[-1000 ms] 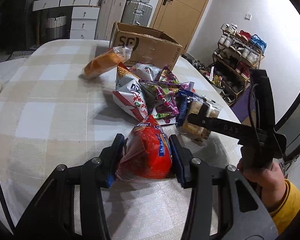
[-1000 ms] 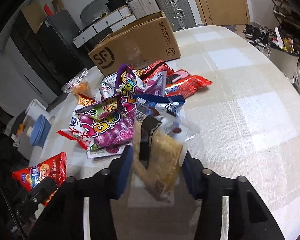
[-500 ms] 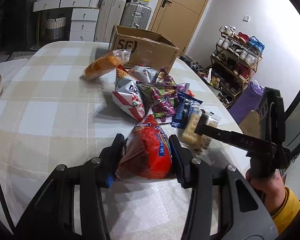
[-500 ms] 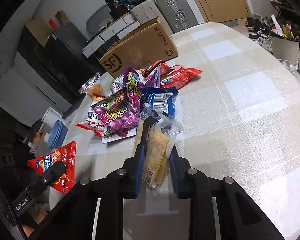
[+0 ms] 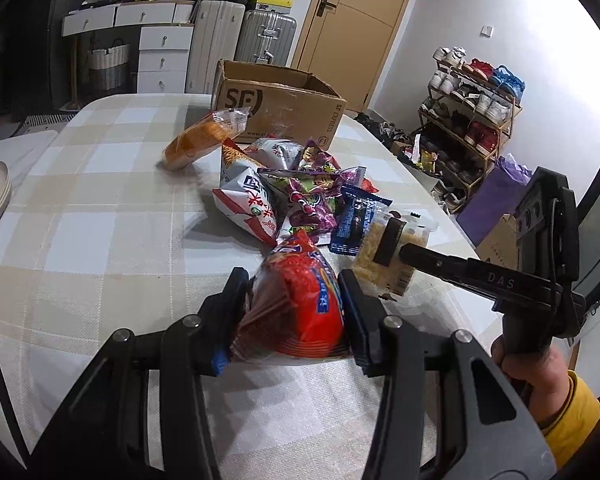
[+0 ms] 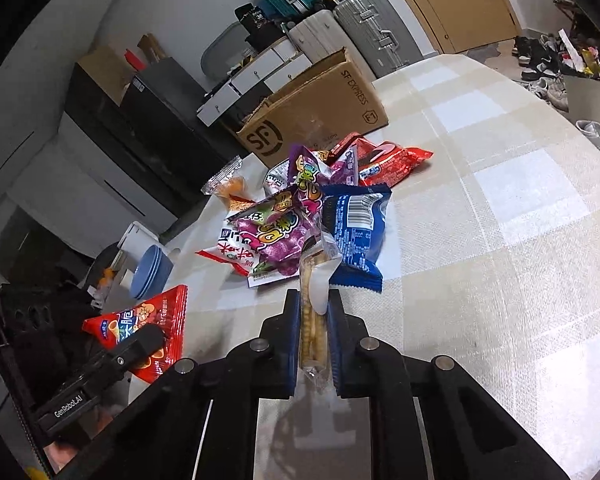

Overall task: Organize snacks
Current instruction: 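Grasp the cracker pack with the right gripper while the left gripper holds the red bag, then lift both held snacks and carry them over the cardboard box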

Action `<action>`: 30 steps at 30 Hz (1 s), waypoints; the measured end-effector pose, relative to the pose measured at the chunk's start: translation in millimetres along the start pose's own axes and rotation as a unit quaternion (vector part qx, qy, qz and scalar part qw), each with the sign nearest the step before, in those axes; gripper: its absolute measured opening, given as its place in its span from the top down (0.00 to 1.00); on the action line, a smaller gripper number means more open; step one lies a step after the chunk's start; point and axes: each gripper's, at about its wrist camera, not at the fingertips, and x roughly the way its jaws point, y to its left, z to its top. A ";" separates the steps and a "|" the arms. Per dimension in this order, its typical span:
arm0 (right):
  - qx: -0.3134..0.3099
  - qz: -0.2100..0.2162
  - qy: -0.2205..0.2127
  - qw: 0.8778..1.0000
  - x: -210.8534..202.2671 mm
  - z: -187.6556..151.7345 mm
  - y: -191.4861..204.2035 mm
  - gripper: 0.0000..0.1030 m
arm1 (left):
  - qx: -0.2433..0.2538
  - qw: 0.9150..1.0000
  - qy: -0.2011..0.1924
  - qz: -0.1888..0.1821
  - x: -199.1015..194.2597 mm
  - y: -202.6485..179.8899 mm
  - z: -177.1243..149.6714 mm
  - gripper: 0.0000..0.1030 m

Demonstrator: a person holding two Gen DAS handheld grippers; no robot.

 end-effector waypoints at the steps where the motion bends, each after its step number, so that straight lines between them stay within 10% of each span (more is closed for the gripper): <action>1: 0.000 0.003 -0.002 1.000 -2.1 -0.7 0.7 0.88 | 0.001 1.000 0.000 0.000 -2.4 -1.2 -0.1 0.58; 12: -0.006 0.017 0.001 1.000 -8.2 -4.4 -0.4 0.88 | 0.011 1.000 0.006 0.004 -12.4 -8.0 -2.1 0.58; 30: -0.207 -0.069 0.071 0.973 26.1 -17.4 85.3 0.88 | -0.002 1.000 0.015 0.008 -18.6 3.0 -6.0 0.58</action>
